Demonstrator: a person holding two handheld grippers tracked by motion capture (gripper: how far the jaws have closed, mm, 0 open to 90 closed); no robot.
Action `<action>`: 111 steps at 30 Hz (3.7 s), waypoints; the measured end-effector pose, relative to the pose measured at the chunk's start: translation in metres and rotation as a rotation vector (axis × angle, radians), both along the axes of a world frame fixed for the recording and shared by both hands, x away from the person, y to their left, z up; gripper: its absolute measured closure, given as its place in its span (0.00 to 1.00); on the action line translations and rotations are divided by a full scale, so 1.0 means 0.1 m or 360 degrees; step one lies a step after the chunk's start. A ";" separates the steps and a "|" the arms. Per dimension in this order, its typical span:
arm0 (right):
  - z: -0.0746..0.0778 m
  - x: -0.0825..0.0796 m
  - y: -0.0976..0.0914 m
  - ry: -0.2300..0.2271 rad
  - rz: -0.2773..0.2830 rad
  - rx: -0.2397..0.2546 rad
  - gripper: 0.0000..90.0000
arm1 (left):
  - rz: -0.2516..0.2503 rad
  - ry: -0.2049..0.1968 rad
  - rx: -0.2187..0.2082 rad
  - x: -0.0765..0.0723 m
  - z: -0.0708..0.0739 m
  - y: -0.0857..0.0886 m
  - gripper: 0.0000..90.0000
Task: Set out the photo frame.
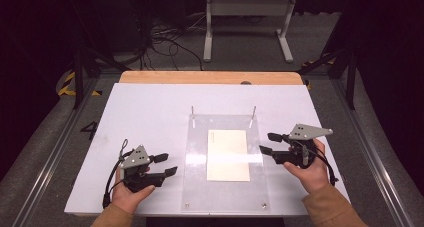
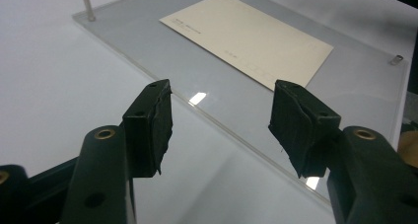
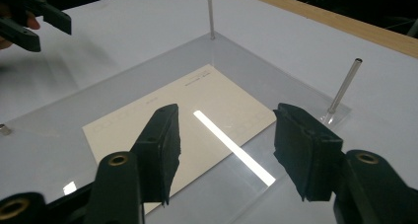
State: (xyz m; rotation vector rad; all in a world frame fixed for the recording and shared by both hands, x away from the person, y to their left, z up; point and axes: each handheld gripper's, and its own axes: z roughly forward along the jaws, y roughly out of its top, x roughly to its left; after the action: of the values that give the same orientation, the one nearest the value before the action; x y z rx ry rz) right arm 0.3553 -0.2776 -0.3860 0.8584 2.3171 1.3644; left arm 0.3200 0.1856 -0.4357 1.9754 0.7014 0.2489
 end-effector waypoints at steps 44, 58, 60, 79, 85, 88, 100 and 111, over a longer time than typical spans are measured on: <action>-0.42 1.32 0.27 -0.0043 -0.0429 -0.0146 0.89 | 0.0282 -0.0051 0.0019 -0.04 -0.08 0.10 0.28; -0.50 1.37 0.19 -0.0031 -0.0429 -0.0014 0.95 | 0.0230 -0.0050 0.0027 -0.07 -0.10 0.06 0.29; -0.51 1.37 0.17 -0.0026 -0.0424 0.0011 0.95 | 0.0226 -0.0051 0.0029 -0.07 -0.10 0.05 0.29; -0.61 1.51 0.11 0.0074 -0.0492 0.0239 0.96 | 0.0229 -0.0068 0.0016 -0.06 -0.08 0.06 0.28; -0.61 1.58 0.10 0.0149 -0.0514 0.0289 0.96 | 0.0230 -0.0105 0.0021 -0.07 -0.08 0.07 0.21; -0.62 1.60 0.09 0.0167 -0.0520 0.0311 0.96 | 0.0233 -0.0126 0.0070 -0.08 -0.09 0.06 0.18; -0.61 1.65 0.10 0.0211 -0.0539 0.0337 0.95 | 0.0189 -0.0183 0.0075 -0.09 -0.09 0.00 0.14; -0.64 1.67 0.09 0.0232 -0.0551 0.0380 0.95 | 0.0082 -0.0317 0.0012 -0.03 -0.08 -0.21 0.08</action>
State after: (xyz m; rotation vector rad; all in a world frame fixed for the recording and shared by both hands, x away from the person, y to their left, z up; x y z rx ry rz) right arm 0.5218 -0.2689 -0.4497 1.3995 2.0018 1.4786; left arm 0.3167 0.1643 -0.4433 1.9094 0.6235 0.4729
